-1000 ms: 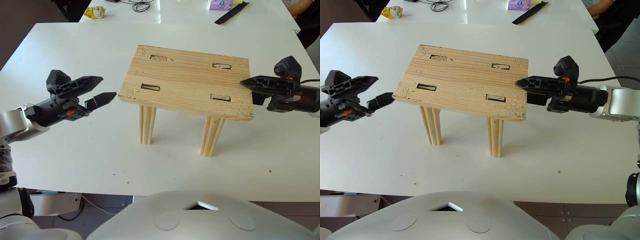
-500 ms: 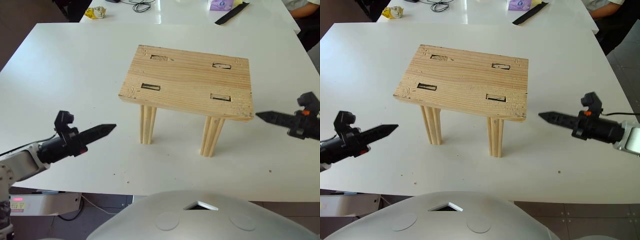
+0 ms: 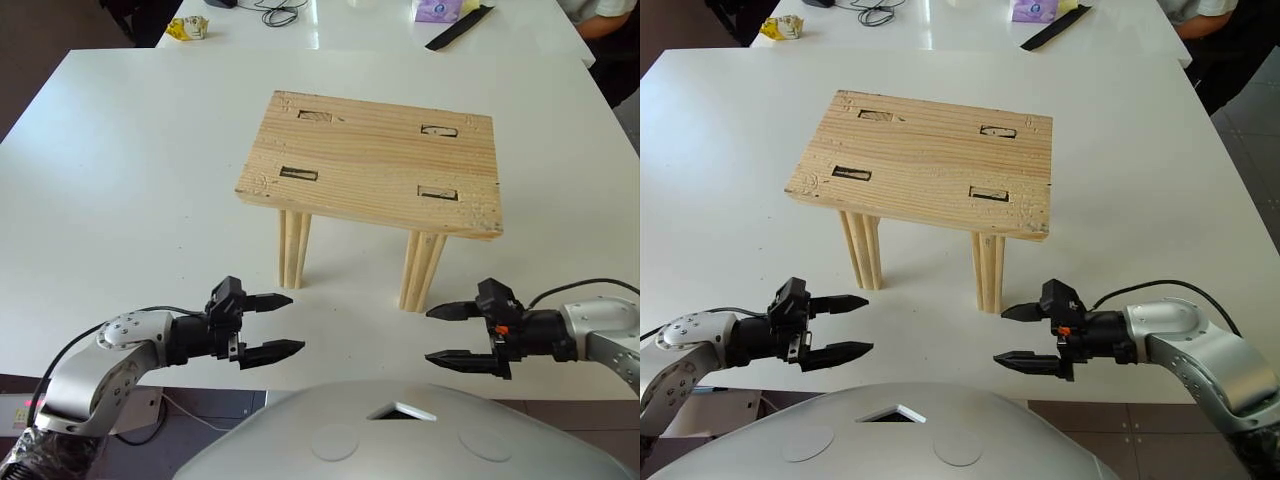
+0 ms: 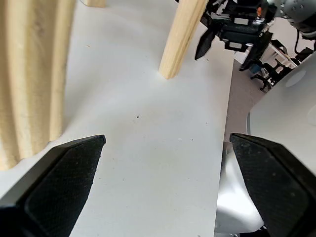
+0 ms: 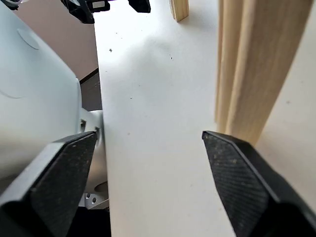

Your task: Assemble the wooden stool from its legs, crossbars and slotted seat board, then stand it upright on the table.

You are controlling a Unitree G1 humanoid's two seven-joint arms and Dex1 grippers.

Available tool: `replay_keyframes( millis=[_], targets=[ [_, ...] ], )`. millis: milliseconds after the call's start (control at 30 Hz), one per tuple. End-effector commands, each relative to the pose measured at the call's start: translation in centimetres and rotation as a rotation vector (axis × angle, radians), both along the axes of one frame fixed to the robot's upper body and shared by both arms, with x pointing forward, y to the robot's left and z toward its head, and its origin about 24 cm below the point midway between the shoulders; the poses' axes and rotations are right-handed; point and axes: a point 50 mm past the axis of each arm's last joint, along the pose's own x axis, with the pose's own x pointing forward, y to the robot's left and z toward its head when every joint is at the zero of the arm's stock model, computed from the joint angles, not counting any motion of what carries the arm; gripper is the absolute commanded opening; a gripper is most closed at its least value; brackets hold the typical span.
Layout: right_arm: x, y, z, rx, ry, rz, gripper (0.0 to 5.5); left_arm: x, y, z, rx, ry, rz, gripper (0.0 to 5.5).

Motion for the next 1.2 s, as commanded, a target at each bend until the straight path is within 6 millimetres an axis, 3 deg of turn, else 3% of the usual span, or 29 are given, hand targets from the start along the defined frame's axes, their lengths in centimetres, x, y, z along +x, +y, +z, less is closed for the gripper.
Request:
replay_keyframes(
  millis=[33, 267, 500, 567, 667, 767, 900, 967, 1067, 1133, 1200],
  targets=[
    [1.8, 1.2, -1.3, -0.012, -0.054, -0.043, 3.14, 2.1, -0.6, -1.3, 0.047, -0.059, 0.001, 4.67],
    [6.0, 1.9, -2.7, -0.042, -0.185, -0.216, 1.94, 8.1, -1.0, -3.1, 0.087, -0.228, 0.165, 4.67],
    [11.8, 2.3, -3.2, -0.05, -0.334, -0.426, 0.69, 11.0, -2.2, -3.2, 0.021, -0.291, 0.222, 4.67],
    [12.7, 2.4, -3.1, -0.034, -0.352, -0.472, 0.35, 11.5, -2.5, -3.0, 0.006, -0.311, 0.237, 4.67],
    [12.2, 2.4, -2.6, -0.004, -0.373, -0.485, 0.03, 12.0, -1.8, -2.3, 0.003, -0.349, 0.275, 4.67],
    [9.9, 0.9, -2.6, -0.043, -0.391, -0.495, 0.03, 11.5, -0.2, -1.0, -0.037, -0.356, 0.35, 4.67],
    [8.3, -2.9, -4.2, -0.166, -0.427, -0.742, 0.03, 8.6, 1.8, 0.1, -0.034, -0.404, 0.497, 4.67],
    [8.0, -4.2, -4.8, -0.191, -0.448, -0.877, 0.03, 8.0, 2.8, 0.5, -0.037, -0.433, 0.635, 4.67],
    [8.8, -5.1, -4.8, -0.118, -0.55, -1.136, 0.03, 9.2, 4.6, -0.3, 0.023, -0.5, 0.927, 4.67],
    [9.7, -4.8, -5.0, -0.075, -0.614, -1.252, 0.03, 10.5, 4.5, -1.0, 0.054, -0.539, 1.046, 4.67],
    [10.7, -3.7, -5.8, -0.068, -0.646, -1.249, 0.03, 11.8, 3.8, -2.0, 0.126, -0.589, 1.131, 4.67]
  ],
)
